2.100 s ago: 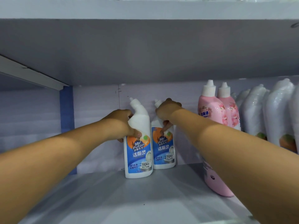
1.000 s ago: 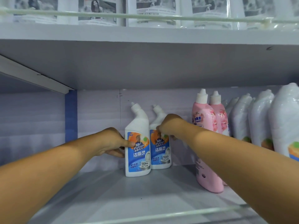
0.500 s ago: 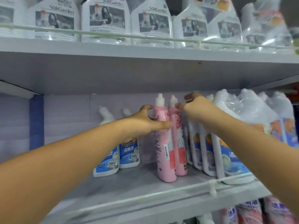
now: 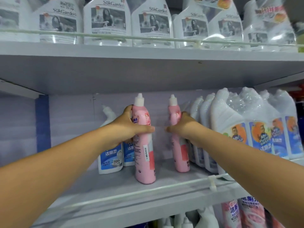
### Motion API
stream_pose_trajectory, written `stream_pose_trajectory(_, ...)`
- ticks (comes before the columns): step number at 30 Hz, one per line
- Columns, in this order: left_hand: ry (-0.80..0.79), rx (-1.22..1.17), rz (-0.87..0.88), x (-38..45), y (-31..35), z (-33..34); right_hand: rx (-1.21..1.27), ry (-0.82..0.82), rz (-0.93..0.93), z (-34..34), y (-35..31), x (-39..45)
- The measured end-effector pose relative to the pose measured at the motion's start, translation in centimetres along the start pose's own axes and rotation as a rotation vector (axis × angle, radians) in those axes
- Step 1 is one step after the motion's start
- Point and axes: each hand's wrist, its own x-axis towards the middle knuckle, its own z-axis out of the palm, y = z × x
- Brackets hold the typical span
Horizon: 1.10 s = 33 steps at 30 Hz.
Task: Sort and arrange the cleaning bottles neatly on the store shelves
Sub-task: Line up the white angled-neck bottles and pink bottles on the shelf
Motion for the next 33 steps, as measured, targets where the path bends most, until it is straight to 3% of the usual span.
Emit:
stream_pose_trajectory(11,0.050,-0.017,0.021,-3.2,-2.4,-5.6,0.156,-0.142,-0.118,1.6,-2.5,-2.9)
stream_pose_trajectory(14,0.018,-0.041,-0.043,-3.3,-3.7,-5.5,0.177,-0.176,-0.118,2.8,-3.0,-4.0)
stream_pose_trajectory(17,-0.045,0.006,-0.120,-3.6,-5.4,-4.6,0.196,-0.160,-0.125,3.7,-2.7,-5.2)
stream_pose_trajectory(22,0.005,-0.058,-0.115,-4.9,-5.1,-4.2,0.120,-0.096,-0.101,3.8,-1.7,-7.2)
stream_pose_trajectory(28,0.158,-0.008,0.115,-9.3,1.5,-2.6,0.240,-0.059,-0.314,-2.7,-3.1,-10.9)
stream_pose_trajectory(33,0.190,0.006,0.195,-15.2,7.7,3.7,0.315,-0.114,-0.404,-12.4,-1.3,-15.0)
